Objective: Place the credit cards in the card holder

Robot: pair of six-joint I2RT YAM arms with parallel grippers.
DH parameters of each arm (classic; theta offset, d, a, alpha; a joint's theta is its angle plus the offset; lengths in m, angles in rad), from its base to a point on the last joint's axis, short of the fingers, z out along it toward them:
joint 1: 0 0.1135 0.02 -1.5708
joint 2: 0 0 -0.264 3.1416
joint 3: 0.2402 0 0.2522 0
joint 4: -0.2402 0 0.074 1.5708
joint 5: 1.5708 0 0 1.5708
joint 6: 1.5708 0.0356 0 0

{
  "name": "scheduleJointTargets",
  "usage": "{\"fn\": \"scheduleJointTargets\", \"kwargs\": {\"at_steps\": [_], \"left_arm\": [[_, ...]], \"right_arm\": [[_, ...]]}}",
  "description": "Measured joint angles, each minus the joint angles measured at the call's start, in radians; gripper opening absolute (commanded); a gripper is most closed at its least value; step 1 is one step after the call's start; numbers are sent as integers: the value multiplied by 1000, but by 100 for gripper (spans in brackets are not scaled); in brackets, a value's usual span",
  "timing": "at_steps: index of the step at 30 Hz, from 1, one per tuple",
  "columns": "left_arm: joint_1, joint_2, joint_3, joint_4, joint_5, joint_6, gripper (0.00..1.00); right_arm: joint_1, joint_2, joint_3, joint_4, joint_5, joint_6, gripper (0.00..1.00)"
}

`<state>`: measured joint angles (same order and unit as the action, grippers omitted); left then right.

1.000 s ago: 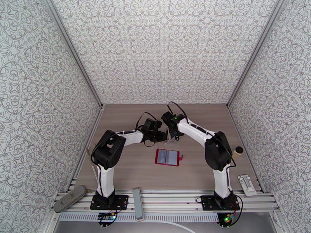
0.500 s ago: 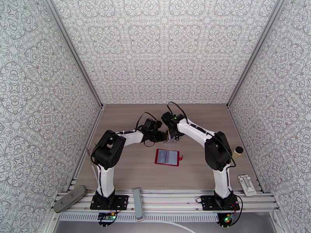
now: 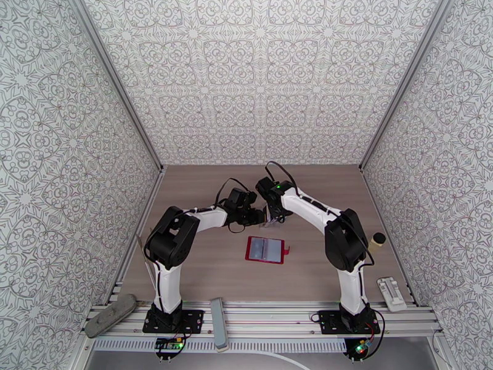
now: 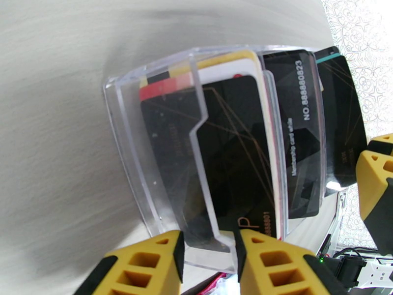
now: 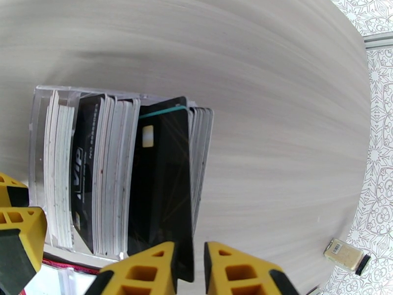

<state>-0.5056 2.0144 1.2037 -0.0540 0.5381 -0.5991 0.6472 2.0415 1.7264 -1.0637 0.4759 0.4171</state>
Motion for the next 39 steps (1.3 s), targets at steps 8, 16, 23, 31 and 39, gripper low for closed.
{"fn": "scheduleJointTargets", "kwargs": {"at_steps": [8,16,23,31,39], "left_arm": [[0,0,1,-1,0,0,33],[0,0,1,-1,0,0,33],[1,1,3,-2,1,0,33],[3,3,5,-1,6,0,33],[4,4,5,-1,8,0,33]], "right_arm": [[0,0,0,0,-1,0,26],[0,6,37,0,-2,-14,49],[-23,53,105,8,-19,-23,50],[-76,88,131,14,-64,-25,50],[-85,94,136,35,-107,-25,50]]}}
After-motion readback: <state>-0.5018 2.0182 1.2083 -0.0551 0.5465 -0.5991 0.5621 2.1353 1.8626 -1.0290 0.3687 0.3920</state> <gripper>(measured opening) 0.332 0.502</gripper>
